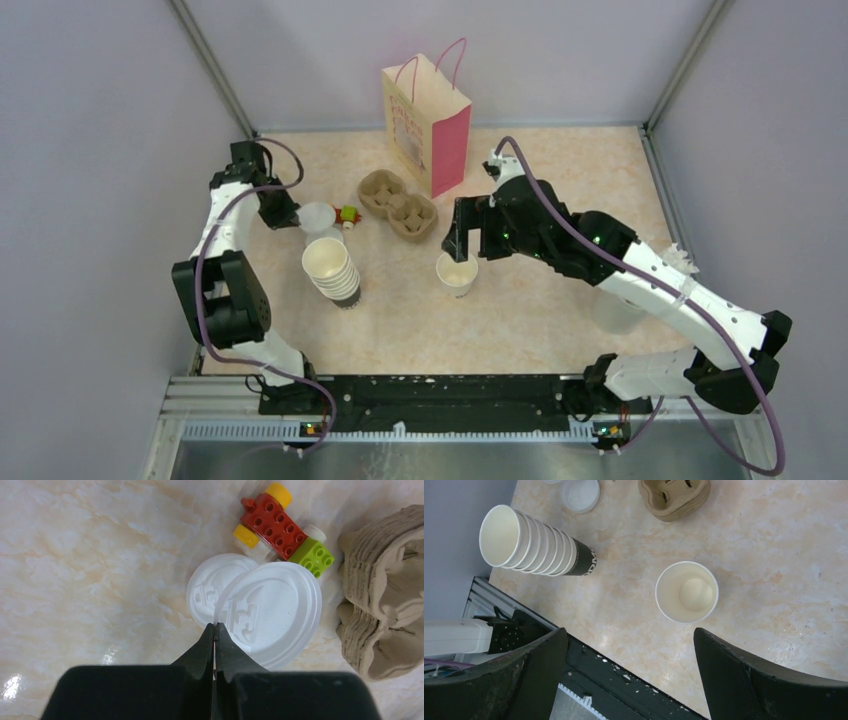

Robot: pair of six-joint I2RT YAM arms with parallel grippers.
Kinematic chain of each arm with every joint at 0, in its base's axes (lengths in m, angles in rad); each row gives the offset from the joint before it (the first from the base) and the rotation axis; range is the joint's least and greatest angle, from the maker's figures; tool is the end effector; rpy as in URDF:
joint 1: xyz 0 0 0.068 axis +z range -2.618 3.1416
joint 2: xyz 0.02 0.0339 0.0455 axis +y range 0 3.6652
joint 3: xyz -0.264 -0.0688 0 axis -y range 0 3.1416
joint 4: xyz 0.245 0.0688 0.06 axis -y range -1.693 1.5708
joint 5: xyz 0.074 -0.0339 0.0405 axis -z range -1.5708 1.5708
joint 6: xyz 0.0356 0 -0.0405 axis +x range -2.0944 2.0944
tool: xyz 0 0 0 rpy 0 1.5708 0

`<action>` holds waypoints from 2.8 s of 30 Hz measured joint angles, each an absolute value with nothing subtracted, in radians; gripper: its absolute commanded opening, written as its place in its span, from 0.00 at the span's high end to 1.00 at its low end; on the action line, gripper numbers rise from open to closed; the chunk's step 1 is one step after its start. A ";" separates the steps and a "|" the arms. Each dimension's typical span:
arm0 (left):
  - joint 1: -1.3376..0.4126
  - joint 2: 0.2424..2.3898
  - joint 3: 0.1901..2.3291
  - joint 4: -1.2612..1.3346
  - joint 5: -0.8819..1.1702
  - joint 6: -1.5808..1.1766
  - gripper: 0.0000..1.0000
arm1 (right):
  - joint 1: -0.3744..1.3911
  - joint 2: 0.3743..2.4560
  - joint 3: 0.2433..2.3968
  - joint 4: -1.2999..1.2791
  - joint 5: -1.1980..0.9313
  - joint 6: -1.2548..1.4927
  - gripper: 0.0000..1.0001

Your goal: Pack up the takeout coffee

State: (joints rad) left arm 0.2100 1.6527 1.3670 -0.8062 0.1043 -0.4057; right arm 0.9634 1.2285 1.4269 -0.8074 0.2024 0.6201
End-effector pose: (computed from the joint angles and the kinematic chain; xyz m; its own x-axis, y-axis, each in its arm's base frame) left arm 0.3372 0.0681 0.2680 -0.7342 -0.5578 -0.3869 -0.4900 0.8299 -0.2668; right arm 0.1480 0.2004 0.4070 -0.6785 0.0213 -0.7343 -0.3883 0.8381 0.3831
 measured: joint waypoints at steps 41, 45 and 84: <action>-0.111 1.161 1.213 0.083 1.185 -1.584 1.00 | 0.963 1.124 1.036 0.465 -0.213 -0.256 0.06; -0.121 1.163 1.187 0.184 1.218 -1.690 1.00 | 0.985 1.174 1.044 0.487 -0.206 -0.326 0.06; -0.141 1.167 1.134 0.301 1.267 -1.840 1.00 | 1.024 1.219 1.121 0.560 -0.171 -0.517 0.08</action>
